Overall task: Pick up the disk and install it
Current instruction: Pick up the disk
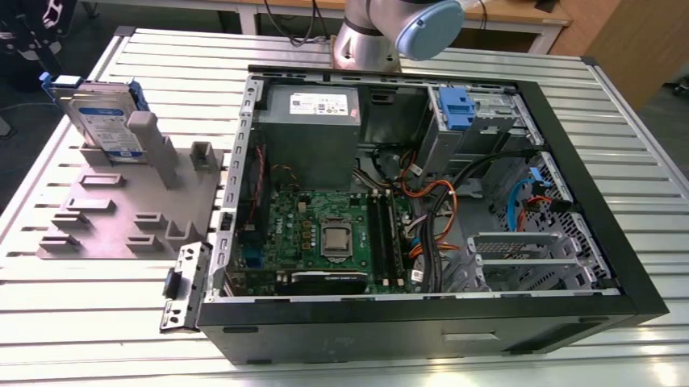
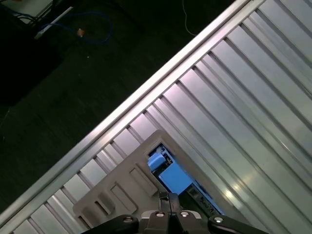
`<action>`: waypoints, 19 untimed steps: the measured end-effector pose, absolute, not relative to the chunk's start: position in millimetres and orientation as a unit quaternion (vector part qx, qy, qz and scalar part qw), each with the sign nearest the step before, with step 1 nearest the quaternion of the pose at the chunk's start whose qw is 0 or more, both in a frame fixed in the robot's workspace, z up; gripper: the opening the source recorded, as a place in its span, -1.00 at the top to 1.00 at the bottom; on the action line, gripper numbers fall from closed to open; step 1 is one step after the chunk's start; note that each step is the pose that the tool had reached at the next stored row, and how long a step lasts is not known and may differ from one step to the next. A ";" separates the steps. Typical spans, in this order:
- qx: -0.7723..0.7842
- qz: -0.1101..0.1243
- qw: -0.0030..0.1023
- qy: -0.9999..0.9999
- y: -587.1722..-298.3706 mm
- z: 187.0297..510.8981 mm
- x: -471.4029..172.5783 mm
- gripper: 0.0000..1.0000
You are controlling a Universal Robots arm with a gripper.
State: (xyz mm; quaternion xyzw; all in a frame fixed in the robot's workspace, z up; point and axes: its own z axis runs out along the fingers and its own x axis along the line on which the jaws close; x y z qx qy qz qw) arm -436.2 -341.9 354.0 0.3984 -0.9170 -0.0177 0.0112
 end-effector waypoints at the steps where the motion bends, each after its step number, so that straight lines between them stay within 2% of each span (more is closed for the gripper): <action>1: 0.405 -0.018 0.011 -0.914 -341.8 353.9 -436.2 0.79; 19: 0.481 -0.014 0.007 -0.876 -342.4 352.7 -436.2 0.79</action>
